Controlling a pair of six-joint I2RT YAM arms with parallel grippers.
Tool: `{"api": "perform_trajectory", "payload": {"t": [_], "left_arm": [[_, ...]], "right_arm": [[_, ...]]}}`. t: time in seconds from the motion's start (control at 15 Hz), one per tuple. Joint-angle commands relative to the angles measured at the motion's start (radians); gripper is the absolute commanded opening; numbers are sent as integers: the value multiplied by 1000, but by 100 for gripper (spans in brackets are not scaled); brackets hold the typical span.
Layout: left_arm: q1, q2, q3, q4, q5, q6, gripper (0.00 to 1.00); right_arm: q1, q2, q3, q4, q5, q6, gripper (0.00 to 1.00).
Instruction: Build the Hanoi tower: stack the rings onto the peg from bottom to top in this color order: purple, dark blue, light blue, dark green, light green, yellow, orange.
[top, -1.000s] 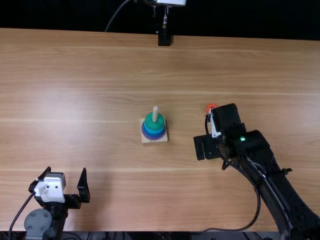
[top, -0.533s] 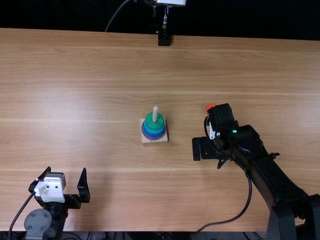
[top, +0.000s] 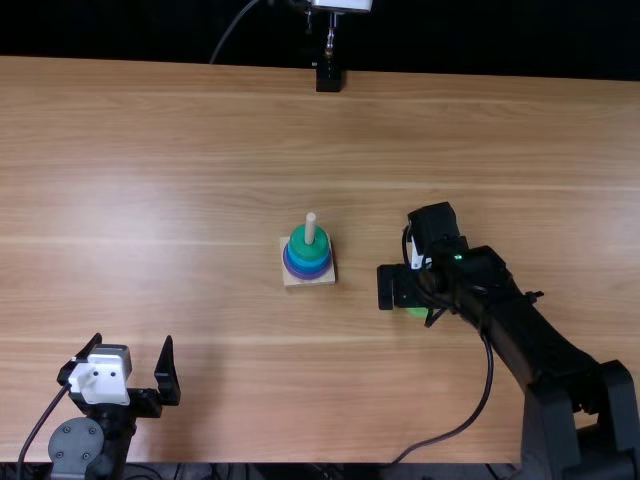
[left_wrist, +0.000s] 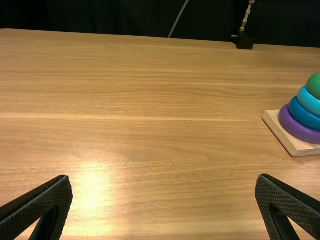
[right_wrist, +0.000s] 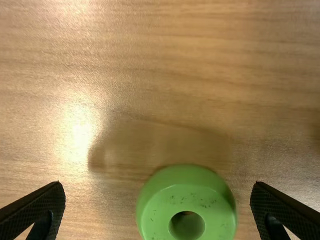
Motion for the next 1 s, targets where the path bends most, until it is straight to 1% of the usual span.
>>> {"api": "perform_trajectory", "payload": {"t": [0.0,0.6,0.8,0.87,0.93], "left_arm": [[5,-12,-105,-79,13,14,100],[5,-12,-105,-79,13,14,100],[5,-12,-105,-79,13,14,100],[5,-12,-105,-79,13,14,100],[5,-12,-105,-79,13,14,100]], "right_arm": [[2,19,-6,2,5,16,100],[3,19,-47,-9,5,16,100],[5,19,-58,-2,9,16,100],[3,19,-58,-2,9,16,80],[3,19,-58,-2,11,16,54]]}}
